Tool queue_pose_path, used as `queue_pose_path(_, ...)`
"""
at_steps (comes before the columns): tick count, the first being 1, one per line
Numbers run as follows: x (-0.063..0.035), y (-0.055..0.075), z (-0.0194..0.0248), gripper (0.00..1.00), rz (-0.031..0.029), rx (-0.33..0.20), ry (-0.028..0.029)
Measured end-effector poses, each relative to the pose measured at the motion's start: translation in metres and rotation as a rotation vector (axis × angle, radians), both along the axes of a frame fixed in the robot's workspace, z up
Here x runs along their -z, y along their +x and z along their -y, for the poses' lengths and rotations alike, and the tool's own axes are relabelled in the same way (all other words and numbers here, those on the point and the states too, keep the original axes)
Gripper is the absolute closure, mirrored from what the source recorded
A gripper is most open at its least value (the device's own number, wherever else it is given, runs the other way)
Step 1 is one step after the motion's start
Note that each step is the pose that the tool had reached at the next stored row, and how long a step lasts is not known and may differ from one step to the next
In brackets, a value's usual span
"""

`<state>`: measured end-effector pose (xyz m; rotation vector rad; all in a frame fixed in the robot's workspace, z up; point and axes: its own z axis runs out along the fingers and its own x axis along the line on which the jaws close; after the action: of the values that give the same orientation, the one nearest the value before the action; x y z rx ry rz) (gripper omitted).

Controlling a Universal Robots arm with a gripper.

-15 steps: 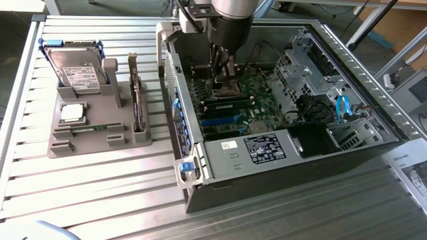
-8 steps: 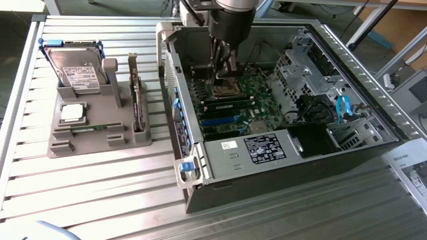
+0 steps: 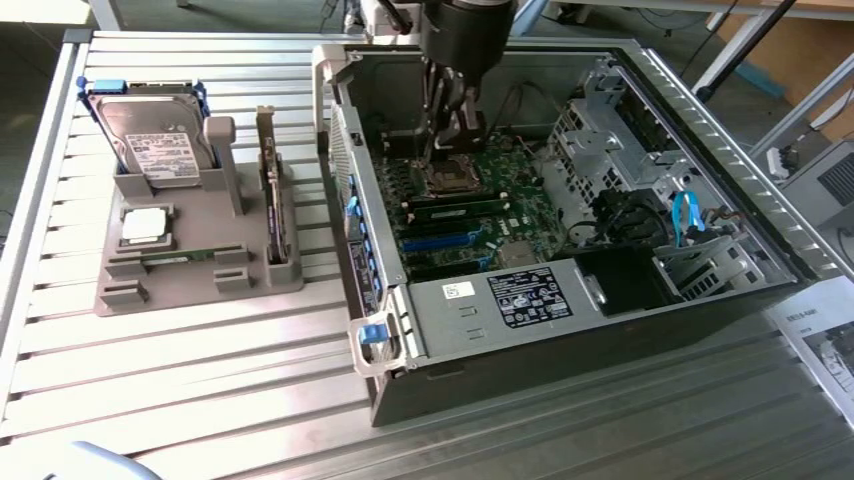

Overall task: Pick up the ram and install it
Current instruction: 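Press down the ram until it locks into place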

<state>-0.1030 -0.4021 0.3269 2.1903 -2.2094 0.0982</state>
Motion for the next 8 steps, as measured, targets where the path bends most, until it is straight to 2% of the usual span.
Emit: queue_pose_path(8, -0.0120, 0.000, 0.0000, 0.90, 0.0001, 0.000, -0.0080)
